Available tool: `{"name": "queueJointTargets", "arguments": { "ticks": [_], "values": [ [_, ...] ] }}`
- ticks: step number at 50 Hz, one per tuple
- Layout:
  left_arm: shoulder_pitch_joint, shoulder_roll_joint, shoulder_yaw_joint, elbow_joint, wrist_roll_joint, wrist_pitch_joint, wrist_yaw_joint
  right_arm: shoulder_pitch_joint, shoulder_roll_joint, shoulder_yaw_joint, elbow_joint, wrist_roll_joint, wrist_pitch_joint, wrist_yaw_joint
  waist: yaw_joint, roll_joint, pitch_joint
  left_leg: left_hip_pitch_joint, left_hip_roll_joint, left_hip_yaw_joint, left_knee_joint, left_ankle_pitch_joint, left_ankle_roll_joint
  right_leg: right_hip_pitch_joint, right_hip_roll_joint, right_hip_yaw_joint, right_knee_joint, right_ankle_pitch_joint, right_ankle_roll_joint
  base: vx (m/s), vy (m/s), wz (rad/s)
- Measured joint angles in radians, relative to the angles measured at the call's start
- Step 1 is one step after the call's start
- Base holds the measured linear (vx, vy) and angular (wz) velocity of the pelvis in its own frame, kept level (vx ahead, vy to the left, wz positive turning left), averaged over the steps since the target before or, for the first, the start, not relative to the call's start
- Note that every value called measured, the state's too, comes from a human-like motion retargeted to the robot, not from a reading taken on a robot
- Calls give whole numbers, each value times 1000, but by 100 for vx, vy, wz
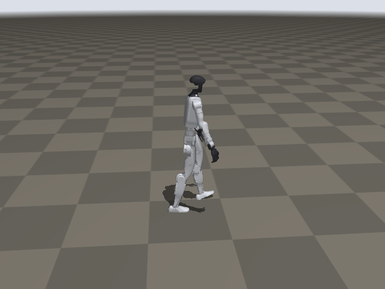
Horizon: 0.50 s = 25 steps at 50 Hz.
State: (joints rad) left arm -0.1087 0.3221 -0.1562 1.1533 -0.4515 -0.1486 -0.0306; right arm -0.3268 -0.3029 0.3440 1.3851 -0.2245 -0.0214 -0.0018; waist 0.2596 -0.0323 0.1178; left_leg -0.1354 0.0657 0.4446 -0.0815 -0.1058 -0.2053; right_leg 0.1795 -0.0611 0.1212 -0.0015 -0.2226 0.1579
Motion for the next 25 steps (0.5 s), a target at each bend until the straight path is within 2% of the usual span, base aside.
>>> {"name": "queueJointTargets", "arguments": {
  "ticks": [6,12,17,19,22,25],
  "values": [
    [59,-36,34,179,133,-8,58,-146,-71,-9,-114,26,-34,-107,52,13,47,-49,-14,-40,-2,-43,34,-34,-5,-25,-54,42,40,-52,-19,26],
    [119,-29,50,278,183,38,36,-186,-128,-19,-306,116,-48,-141,22,-11,60,-39,-69,-81,30,-67,137,-106,-31,-103,-38,93,80,-47,-11,74],
    [159,2,65,281,154,77,12,-118,-141,-11,-483,169,-52,-122,-23,-79,30,-8,-114,-165,175,-151,254,-185,-86,-152,-24,138,96,-40,-5,64],
    [141,18,78,286,118,101,46,-90,-140,7,-527,185,-12,-113,-39,-114,9,-4,-114,-195,244,-190,274,-226,-96,-170,-37,164,104,-38,-10,48],
    [117,30,95,298,130,105,77,4,-125,8,-573,183,-10,-91,-80,-143,-24,20,-120,-268,380,-250,309,-256,-119,-192,-43,189,104,-34,3,54],
    [63,38,94,306,162,100,118,124,-100,-1,-570,189,-8,-105,-121,-149,-51,69,-112,-356,462,-271,300,-272,-120,-223,-55,206,104,-34,8,58]
  ]
}}
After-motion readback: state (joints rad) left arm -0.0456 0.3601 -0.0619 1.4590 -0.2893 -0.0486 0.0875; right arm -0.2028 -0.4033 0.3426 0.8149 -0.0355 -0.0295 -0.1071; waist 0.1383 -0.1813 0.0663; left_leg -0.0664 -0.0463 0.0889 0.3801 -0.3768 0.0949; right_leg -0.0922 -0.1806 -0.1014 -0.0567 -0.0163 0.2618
